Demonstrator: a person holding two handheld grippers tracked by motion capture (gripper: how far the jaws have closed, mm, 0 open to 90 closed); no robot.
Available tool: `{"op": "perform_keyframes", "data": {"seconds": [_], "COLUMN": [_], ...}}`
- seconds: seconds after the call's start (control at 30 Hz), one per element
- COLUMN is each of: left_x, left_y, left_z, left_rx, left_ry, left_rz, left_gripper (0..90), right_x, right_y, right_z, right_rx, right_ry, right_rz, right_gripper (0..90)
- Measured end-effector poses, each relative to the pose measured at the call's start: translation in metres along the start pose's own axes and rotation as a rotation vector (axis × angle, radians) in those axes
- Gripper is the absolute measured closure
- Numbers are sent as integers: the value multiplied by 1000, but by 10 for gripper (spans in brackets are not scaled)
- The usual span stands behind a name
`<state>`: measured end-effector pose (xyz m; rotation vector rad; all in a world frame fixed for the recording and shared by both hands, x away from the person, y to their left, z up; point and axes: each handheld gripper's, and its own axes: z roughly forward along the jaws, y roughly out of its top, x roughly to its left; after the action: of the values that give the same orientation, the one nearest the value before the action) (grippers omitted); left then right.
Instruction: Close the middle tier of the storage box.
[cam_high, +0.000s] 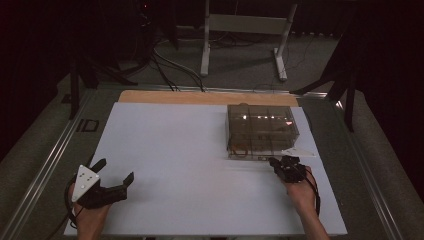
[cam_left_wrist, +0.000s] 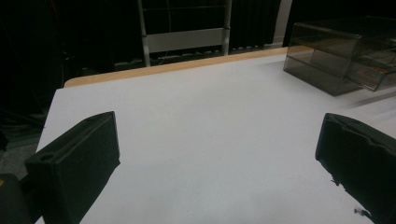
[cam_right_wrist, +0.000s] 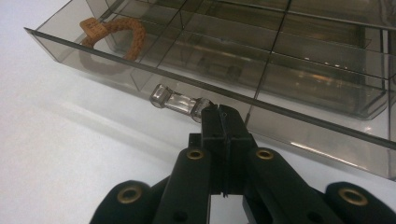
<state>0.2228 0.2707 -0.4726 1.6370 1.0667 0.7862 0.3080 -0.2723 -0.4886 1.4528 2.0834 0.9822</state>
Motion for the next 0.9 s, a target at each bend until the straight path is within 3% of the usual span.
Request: {"op": "perform_keyframes", "data": {"seconds": [0.9], "left_x": [0], "left_y": [0], "left_z": [0], "left_rx": [-3], "left_ry": [0], "left_rz": [-3], "left_gripper": [12], "right_x": [-3], "right_y": [6], "right_z": [5], "right_rx": [-11], "right_ry": [-17], "right_rz": [33], "right_gripper": [900]}}
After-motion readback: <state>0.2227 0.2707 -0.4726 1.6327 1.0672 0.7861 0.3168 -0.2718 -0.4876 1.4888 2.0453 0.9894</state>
